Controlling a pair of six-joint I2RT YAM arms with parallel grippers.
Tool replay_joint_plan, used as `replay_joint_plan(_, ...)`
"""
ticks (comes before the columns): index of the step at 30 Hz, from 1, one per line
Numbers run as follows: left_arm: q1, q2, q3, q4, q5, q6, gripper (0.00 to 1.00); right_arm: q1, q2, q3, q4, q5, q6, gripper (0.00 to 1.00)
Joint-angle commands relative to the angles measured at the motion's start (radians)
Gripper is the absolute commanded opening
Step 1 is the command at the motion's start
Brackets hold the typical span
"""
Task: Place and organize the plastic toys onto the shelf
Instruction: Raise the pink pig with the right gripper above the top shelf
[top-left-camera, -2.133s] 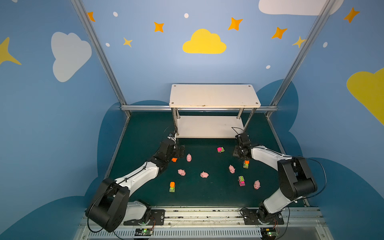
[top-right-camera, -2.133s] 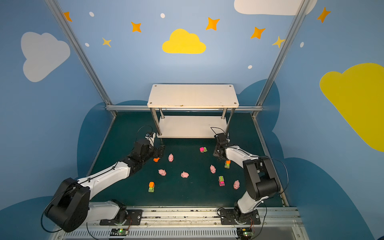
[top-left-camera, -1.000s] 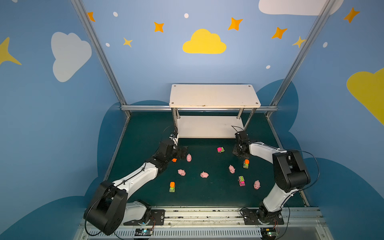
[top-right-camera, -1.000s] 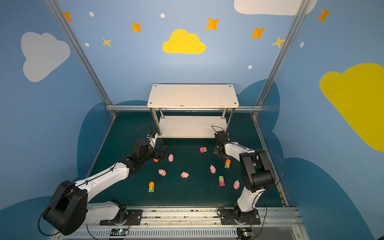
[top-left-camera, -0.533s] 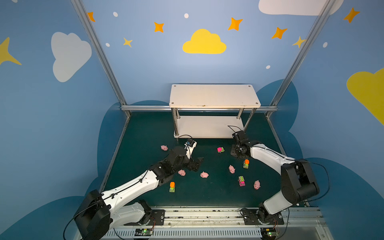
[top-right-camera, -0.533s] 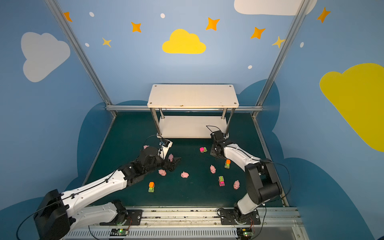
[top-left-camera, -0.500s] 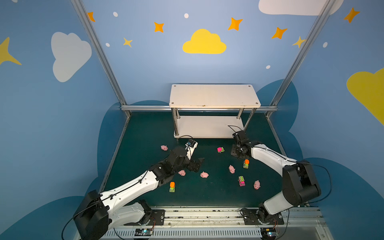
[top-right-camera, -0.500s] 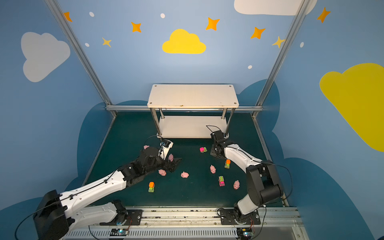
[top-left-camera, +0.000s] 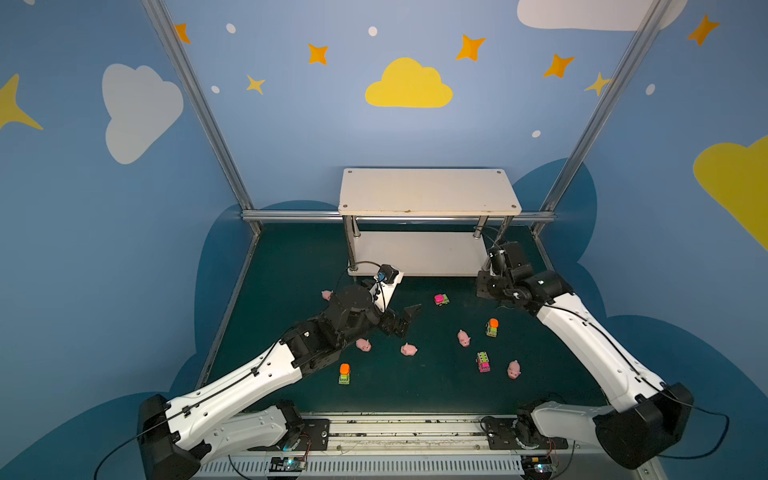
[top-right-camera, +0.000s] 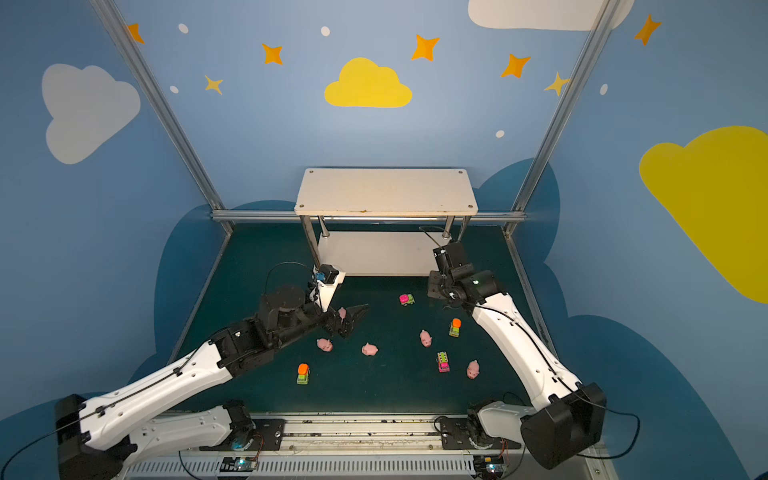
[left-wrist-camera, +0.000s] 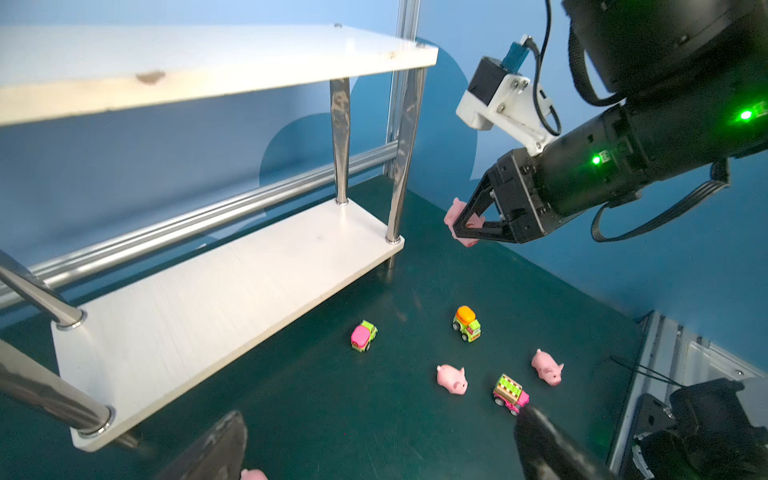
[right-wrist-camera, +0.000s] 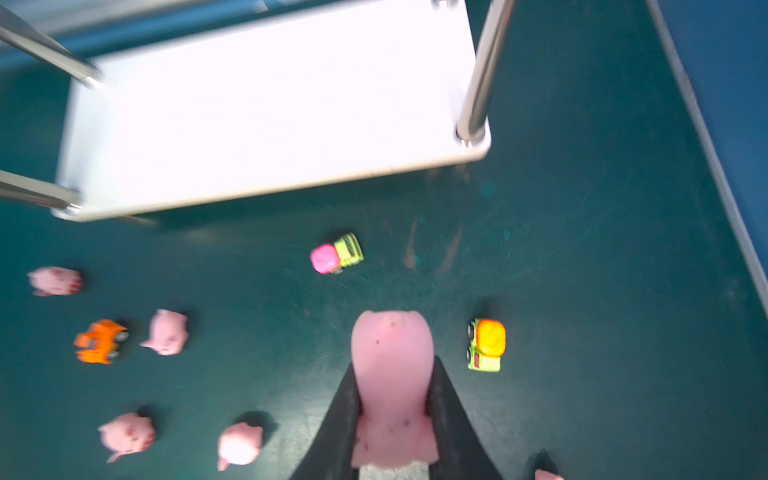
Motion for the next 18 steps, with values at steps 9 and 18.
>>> replay_joint_plan(9, -0.002, 0.119, 0.183, -0.064, -0.034, 0.115, 1.0, 0.003, 0.175, 0.525, -0.183, -0.02, -0.173, 0.24)
replay_joint_plan(18, 0.008, 0.15, 0.218, -0.086, -0.101, 0.169, 1.0, -0.103, 0.469, 0.953, -0.26, -0.084, -0.276, 0.24)
